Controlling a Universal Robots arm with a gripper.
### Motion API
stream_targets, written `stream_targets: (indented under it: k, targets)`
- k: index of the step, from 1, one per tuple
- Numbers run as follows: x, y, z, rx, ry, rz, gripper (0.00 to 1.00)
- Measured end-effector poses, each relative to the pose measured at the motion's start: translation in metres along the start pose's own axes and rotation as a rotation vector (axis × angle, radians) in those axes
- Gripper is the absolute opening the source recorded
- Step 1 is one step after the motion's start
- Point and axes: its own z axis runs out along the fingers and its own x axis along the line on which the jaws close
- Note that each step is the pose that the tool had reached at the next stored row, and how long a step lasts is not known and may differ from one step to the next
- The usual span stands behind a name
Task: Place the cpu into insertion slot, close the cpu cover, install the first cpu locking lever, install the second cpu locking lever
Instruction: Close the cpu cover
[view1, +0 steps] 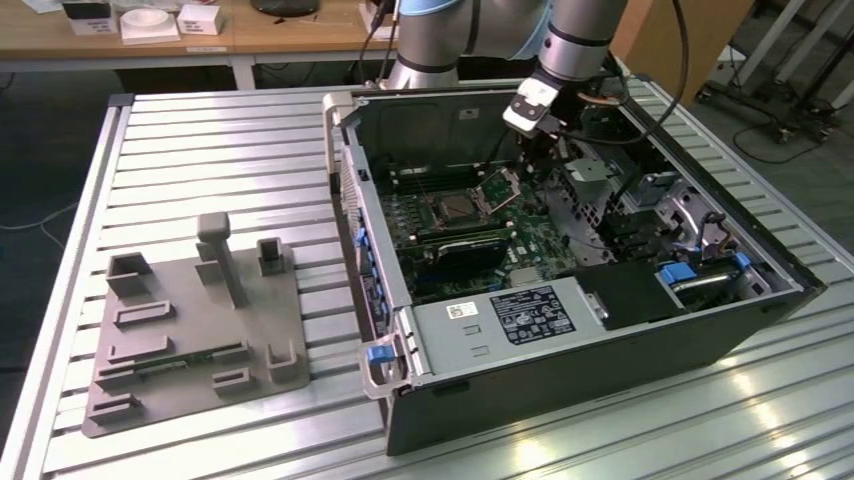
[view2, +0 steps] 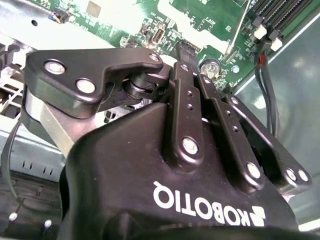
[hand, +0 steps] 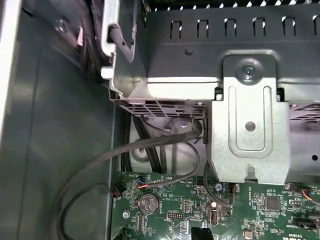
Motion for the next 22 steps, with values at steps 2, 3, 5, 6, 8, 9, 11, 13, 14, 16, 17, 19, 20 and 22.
stream_targets:
  k: [2,3,5,6,8,9,11,13,14,16,17,19,20,22]
  targets:
    - [0.0,0.0,0.0035,0.0017,0.0002,0.0,0.1]
    - [0.0,-0.0001,0.0046,0.0025,0.0002,0.0,0.1]
    - [0.0,-0.0003,0.0054,0.0041,0.0002,0.0,0.1]
    - [0.0,-0.0005,0.0054,0.0053,-0.0002,0.0,0.1]
    - [0.0,-0.001,0.0055,0.0078,0.0002,0.0,0.1]
    - [0.0,-0.0013,0.0056,0.0091,0.0005,0.0,0.1]
    - [0.0001,-0.0029,0.0057,0.0096,0.0007,0.0,0.1]
    - [0.0001,-0.0056,0.0056,0.0098,0.0005,0.0,0.1]
    - [0.0001,-0.007,0.0056,0.0099,0.0005,0.0,0.1]
    - [0.0001,-0.0092,0.0056,0.0098,0.0006,0.0,0.1]
    - [0.0001,-0.0096,0.0056,0.0098,0.0006,0.0,0.1]
    - [0.0002,-0.0096,0.0055,0.0098,0.0005,0.0,0.1]
    - [0.0002,-0.0096,0.0055,0.0098,0.0005,0.0,0.1]
    - [0.0002,-0.0098,0.0055,0.0098,0.0005,0.0,0.1]
